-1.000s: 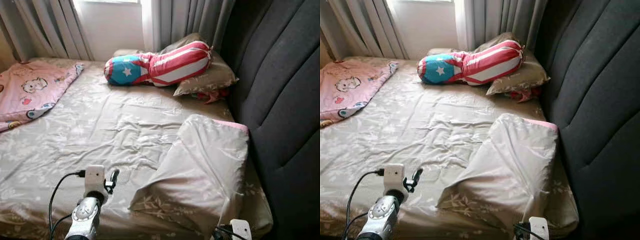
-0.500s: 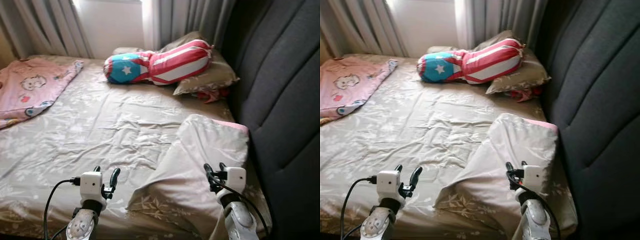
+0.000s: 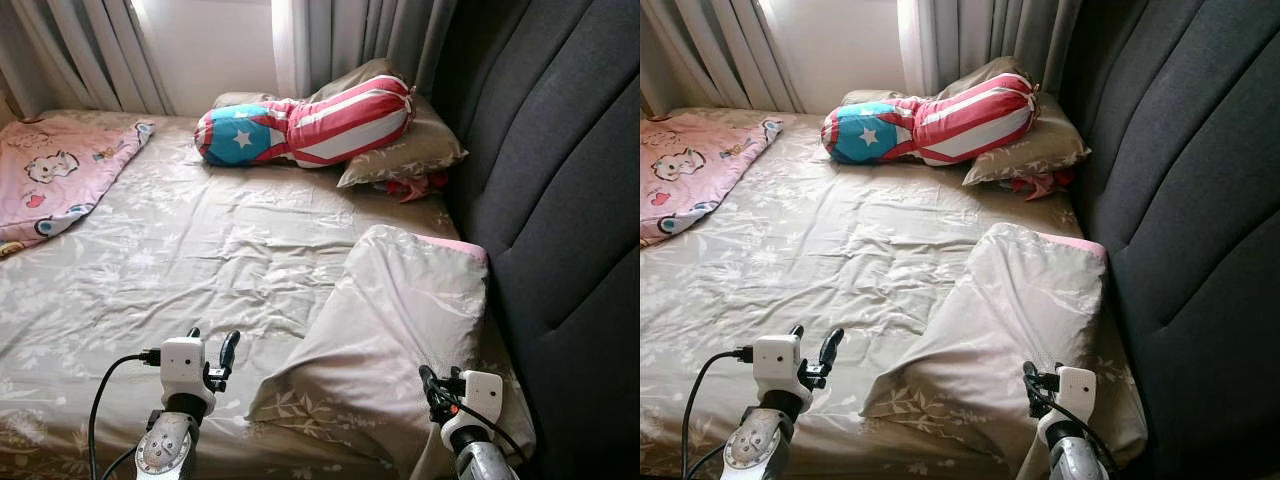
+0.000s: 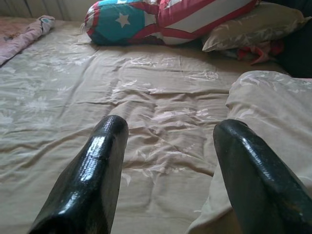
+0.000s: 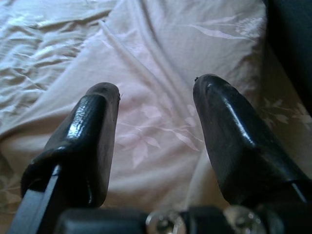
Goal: Clean up the room
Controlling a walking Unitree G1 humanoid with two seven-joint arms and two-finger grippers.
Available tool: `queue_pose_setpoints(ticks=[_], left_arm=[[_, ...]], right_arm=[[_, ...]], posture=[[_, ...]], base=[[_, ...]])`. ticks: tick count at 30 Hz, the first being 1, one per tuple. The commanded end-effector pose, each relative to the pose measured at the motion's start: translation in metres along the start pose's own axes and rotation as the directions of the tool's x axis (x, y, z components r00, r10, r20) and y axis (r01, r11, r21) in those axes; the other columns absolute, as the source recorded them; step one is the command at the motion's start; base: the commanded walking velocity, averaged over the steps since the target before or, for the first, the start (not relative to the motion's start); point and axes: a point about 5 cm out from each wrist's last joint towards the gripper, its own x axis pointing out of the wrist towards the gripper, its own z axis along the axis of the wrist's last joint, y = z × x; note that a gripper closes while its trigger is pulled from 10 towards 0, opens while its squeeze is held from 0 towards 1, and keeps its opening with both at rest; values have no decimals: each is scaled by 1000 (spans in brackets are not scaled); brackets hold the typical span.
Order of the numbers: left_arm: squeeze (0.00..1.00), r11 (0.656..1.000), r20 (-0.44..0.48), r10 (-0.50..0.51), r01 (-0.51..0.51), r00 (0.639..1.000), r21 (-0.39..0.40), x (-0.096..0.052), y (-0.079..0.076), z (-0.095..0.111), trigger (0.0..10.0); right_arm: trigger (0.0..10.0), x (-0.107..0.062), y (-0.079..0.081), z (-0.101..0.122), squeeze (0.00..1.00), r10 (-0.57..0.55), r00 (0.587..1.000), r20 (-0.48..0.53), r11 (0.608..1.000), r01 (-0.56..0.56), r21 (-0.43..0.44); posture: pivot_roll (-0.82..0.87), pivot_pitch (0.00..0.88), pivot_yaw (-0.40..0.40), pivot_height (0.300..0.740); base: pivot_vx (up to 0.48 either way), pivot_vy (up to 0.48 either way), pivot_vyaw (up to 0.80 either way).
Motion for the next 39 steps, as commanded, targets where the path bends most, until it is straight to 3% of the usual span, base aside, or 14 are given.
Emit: queue_pose_setpoints(ticks=[1,4,19,27,39], left_arm=[[0,1000,10,-8,8,1000,-3,4,-2,5,10000],[0,1000,11,-6,6,1000,-6,4,-2,7,10000],[0,1000,-9,-8,8,1000,-6,7,-2,8,10000],[0,1000,-15,-12,12,1000,-9,6,-3,8,10000],[0,999,-30,-29,29,999,-15,6,-6,7,10000]], right_arm=[[10000,1,-3,0,0,-17,1000,-17,1000,17,-8],[10000,4,-2,5,0,-11,1000,5,1000,11,-20],[10000,9,15,13,0,29,998,47,999,-28,-16],[10000,11,19,15,0,37,998,45,999,-36,-17],[10000,13,21,16,0,40,999,37,999,-39,-23]], posture=[[0,0,-86,731],[4,0,-88,712],[6,0,-89,712],[12,0,-92,712],[15,0,-101,712]], base=[[0,0,0],[0,0,0],[79,0,0],[319,0,0],[0,0,0]])
